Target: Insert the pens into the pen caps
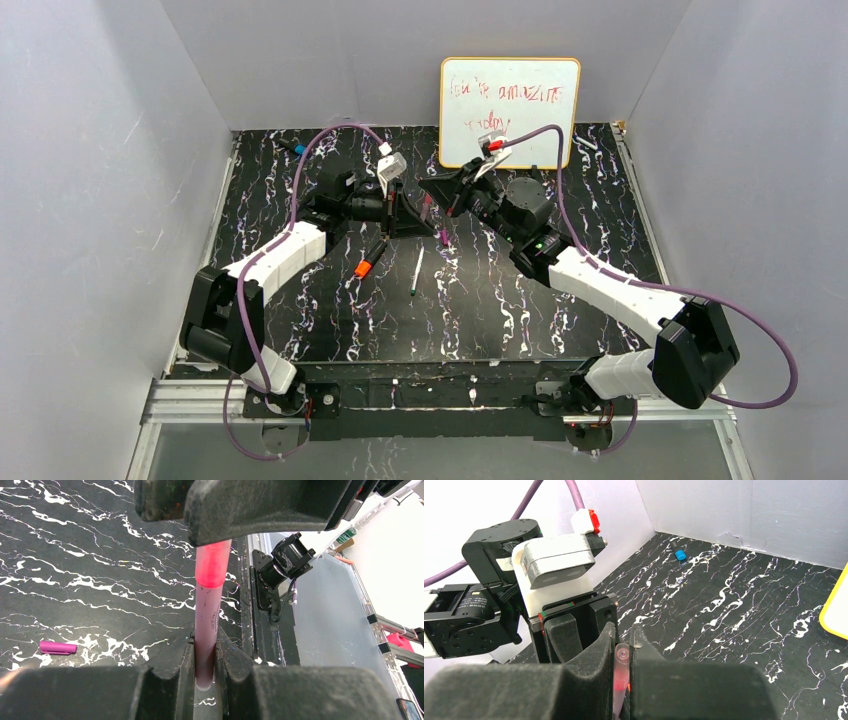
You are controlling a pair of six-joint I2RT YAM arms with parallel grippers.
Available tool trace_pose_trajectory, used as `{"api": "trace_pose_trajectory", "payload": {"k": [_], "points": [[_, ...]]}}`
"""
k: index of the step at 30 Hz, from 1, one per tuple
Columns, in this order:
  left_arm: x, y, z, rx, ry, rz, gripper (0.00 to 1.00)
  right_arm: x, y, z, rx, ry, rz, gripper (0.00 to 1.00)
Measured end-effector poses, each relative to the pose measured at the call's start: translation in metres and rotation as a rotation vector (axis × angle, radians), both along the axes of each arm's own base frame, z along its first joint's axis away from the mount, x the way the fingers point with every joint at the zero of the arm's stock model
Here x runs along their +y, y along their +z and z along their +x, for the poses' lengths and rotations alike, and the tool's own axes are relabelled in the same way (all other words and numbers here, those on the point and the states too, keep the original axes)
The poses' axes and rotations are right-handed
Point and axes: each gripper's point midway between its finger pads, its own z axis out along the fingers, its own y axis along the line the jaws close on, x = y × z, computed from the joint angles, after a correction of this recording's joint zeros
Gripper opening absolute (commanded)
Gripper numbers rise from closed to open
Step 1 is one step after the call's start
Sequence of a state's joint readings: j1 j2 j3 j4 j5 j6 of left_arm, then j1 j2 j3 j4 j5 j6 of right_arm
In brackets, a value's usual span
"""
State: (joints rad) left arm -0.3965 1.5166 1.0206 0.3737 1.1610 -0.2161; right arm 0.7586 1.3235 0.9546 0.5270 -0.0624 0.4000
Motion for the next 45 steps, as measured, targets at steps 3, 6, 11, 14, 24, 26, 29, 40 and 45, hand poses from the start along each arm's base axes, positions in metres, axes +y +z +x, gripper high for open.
{"api": "trace_pose_trajectory", "payload": {"k": [3,6,11,14,24,26,29,40,45], "points": [[0.000,0.001,0.001,-0.003,0.004,0.007,0.00,0.000,0.000,0.001,-0.002,-0.001,0.008,0.01],[0.000,0.001,0.003,-0.006,0.011,0.014,0.00,-0.001,0.001,0.001,-0.005,-0.004,0.017,0.01],[-0.001,0.000,0.004,-0.006,0.020,0.023,0.00,-0.001,-0.001,0.002,-0.007,-0.005,0.024,0.01],[-0.001,0.000,0.005,-0.004,0.025,0.028,0.00,-0.002,-0.002,0.002,-0.009,-0.008,0.028,0.01],[-0.003,0.008,0.012,-0.005,0.061,0.015,0.00,-0.004,0.004,0.008,-0.031,-0.039,0.053,0.01],[-0.004,0.013,0.013,-0.006,0.064,-0.002,0.00,-0.004,0.009,0.009,-0.045,-0.044,0.065,0.01],[-0.006,0.022,0.015,-0.018,0.063,-0.028,0.00,-0.004,0.017,0.009,-0.066,-0.046,0.079,0.01],[-0.008,0.033,0.015,-0.033,0.060,-0.062,0.00,-0.003,0.022,0.011,-0.094,-0.046,0.082,0.01],[-0.008,0.036,0.016,-0.039,0.060,-0.072,0.00,-0.002,0.024,0.012,-0.101,-0.045,0.085,0.01]]}}
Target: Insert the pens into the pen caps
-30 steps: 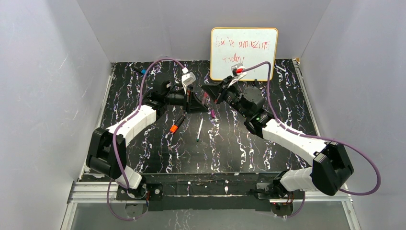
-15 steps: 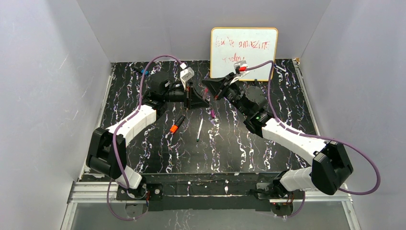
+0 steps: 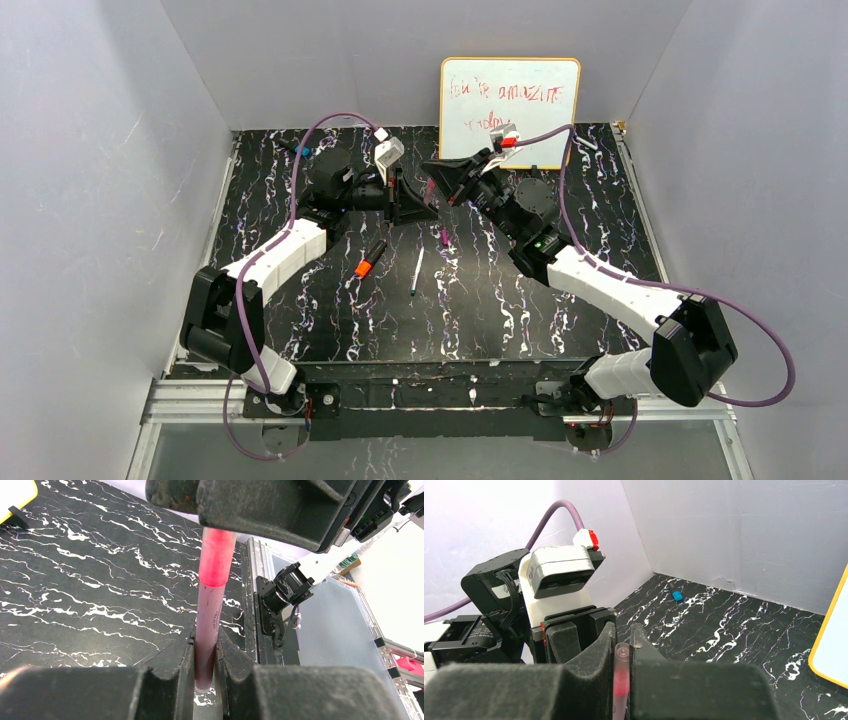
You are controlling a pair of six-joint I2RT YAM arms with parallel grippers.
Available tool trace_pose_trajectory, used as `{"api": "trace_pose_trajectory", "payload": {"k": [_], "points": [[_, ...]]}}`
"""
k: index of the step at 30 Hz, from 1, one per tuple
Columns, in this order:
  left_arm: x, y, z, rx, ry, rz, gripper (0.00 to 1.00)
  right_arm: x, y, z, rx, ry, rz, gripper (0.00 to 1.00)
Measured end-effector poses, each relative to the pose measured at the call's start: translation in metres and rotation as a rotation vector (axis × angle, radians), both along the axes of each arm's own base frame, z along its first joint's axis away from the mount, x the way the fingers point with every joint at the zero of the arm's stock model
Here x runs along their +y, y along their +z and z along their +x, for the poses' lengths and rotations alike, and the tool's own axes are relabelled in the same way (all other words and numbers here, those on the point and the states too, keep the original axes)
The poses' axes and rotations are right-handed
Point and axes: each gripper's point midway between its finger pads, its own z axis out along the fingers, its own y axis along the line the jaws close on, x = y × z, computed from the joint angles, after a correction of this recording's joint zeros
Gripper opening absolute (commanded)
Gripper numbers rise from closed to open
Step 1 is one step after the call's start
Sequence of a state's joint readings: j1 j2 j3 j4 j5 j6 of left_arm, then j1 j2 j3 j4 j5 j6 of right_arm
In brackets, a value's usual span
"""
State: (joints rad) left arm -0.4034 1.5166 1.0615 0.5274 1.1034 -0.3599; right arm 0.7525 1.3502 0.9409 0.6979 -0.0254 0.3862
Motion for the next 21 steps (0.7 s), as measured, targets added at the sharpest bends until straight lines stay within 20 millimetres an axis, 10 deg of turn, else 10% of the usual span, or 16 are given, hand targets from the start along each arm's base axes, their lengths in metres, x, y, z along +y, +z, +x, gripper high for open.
{"api": "trace_pose_trajectory", "payload": {"k": [21], "points": [[0.0025,0.0063,0.0045,0.002,0.014,-0.007,0.00,0.0054,0.0032,0.0042,-0.029,0.006,0.017,0.01]]}}
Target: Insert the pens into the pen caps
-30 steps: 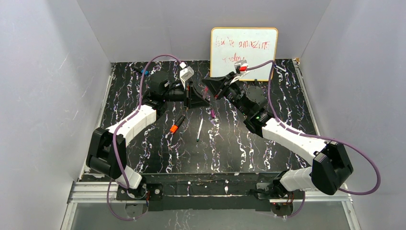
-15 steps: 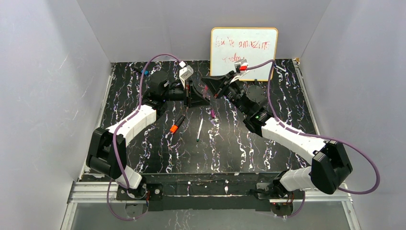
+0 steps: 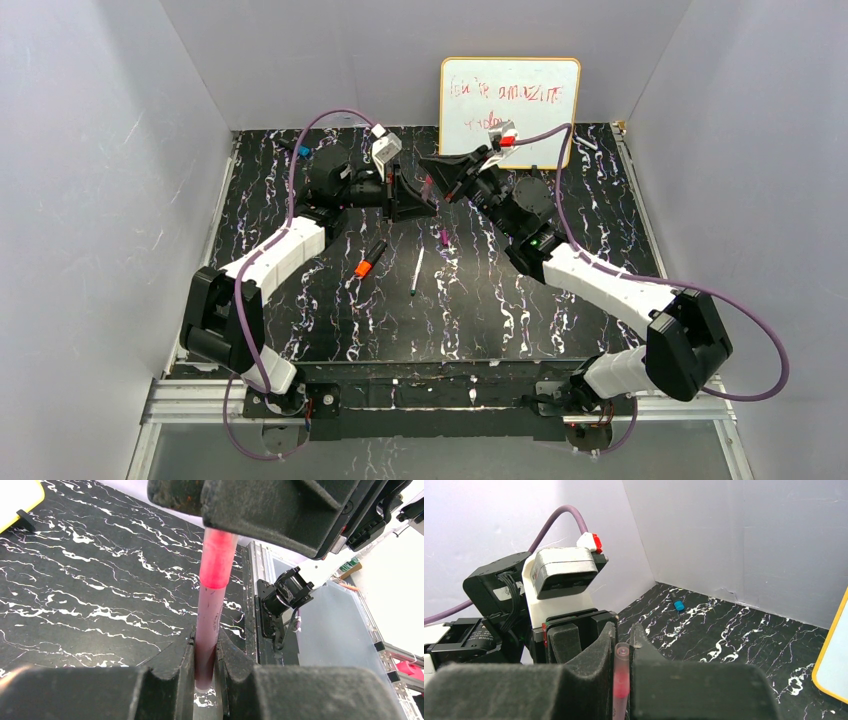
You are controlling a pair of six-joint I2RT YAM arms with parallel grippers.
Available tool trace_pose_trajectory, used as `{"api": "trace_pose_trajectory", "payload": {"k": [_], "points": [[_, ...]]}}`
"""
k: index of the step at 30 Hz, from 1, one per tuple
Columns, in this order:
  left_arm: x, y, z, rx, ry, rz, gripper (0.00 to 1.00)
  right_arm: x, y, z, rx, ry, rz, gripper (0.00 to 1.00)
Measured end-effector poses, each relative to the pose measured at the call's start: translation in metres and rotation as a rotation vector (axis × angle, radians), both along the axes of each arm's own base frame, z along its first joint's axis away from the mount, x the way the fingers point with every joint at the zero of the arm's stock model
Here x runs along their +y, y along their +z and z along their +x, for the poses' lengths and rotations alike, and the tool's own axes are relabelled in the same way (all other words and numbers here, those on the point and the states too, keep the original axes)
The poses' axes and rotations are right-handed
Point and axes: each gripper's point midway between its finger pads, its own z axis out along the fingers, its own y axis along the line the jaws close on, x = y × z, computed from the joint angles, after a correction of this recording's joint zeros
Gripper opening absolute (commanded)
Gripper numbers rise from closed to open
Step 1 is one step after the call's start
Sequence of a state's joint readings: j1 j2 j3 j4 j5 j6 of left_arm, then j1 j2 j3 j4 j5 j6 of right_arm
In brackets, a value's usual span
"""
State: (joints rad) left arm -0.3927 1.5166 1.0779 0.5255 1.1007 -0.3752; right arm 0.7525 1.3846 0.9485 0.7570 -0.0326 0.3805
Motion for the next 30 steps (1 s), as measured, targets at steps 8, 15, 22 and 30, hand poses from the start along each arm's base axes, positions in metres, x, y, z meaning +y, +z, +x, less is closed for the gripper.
{"api": "trace_pose_trajectory", "payload": {"k": [8,15,22,30], "points": [[0.004,0.003,0.004,-0.004,0.008,-0.002,0.00,0.005,0.003,0.001,-0.018,0.014,-0.020,0.01],[0.006,0.003,0.005,-0.005,0.010,-0.002,0.00,0.010,0.003,0.002,-0.026,0.033,-0.059,0.01],[0.008,0.003,0.006,0.002,0.017,0.001,0.00,0.014,0.000,0.004,-0.024,0.042,-0.089,0.01],[0.009,0.002,0.008,0.007,0.021,0.007,0.00,0.015,-0.002,0.005,-0.020,0.043,-0.099,0.01]]}}
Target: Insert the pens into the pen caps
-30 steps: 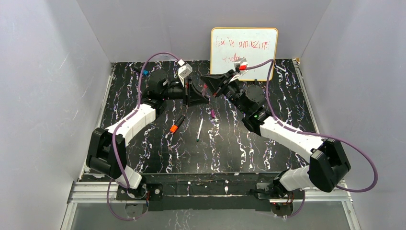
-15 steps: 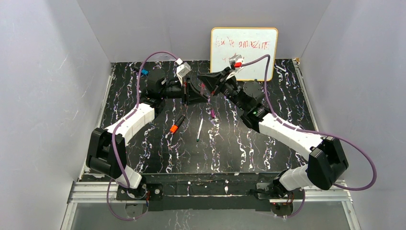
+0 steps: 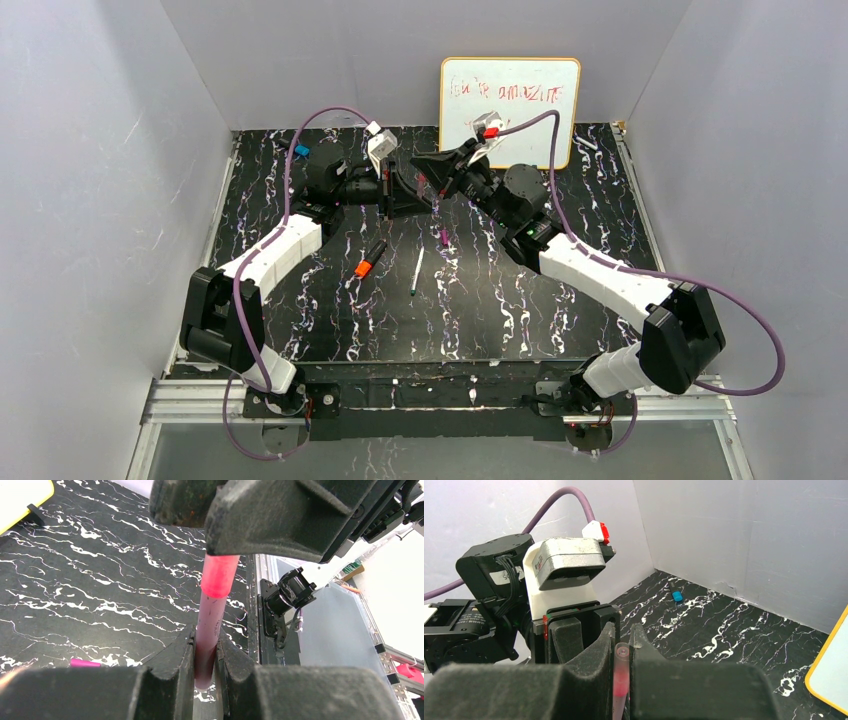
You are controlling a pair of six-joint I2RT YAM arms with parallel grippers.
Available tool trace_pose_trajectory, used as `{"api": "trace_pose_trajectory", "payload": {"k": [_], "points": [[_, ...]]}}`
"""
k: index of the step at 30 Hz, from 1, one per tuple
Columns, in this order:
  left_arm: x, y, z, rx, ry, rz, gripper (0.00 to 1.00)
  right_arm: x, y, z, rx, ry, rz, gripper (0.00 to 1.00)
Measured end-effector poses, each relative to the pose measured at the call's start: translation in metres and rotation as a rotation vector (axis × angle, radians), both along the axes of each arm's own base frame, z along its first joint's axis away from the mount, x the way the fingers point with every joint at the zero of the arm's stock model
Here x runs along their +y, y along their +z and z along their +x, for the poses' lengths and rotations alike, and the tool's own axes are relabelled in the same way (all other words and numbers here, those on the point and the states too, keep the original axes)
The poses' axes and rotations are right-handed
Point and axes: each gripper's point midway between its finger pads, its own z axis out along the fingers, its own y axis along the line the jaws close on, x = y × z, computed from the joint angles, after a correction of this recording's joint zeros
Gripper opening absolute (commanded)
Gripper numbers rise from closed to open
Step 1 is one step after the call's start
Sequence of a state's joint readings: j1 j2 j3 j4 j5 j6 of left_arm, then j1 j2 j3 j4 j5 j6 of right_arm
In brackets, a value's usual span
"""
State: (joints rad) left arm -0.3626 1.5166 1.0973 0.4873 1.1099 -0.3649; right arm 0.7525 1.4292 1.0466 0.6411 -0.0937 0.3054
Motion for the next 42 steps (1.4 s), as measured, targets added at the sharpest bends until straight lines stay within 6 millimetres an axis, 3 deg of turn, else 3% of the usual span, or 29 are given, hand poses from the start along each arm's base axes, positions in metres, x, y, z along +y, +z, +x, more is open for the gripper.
{"api": "trace_pose_trajectory", "payload": {"k": [18,25,27,31,33,34,38,42], "points": [[0.005,-0.011,0.003,0.032,0.023,0.032,0.00,0.002,-0.015,0.002,0.040,0.000,-0.040,0.01],[0.011,-0.042,0.003,0.076,0.068,0.066,0.00,0.009,-0.034,0.004,0.119,0.014,-0.096,0.01],[0.014,-0.051,0.004,0.094,0.087,0.082,0.00,0.014,-0.045,0.006,0.151,0.024,-0.121,0.13],[0.019,-0.066,0.005,0.119,0.118,0.112,0.00,0.019,-0.057,0.008,0.195,0.031,-0.155,0.48],[0.023,-0.064,0.014,0.095,0.175,0.111,0.00,0.020,-0.090,-0.004,0.265,0.051,-0.250,0.54],[0.030,-0.068,0.014,0.111,0.196,0.118,0.00,0.020,-0.097,-0.003,0.285,0.044,-0.256,0.56],[0.042,-0.092,0.011,0.161,0.263,0.142,0.00,0.025,-0.118,-0.002,0.351,0.054,-0.304,0.66],[0.052,-0.113,0.016,0.199,0.341,0.198,0.00,0.021,-0.133,0.014,0.424,0.049,-0.341,0.76]]}}
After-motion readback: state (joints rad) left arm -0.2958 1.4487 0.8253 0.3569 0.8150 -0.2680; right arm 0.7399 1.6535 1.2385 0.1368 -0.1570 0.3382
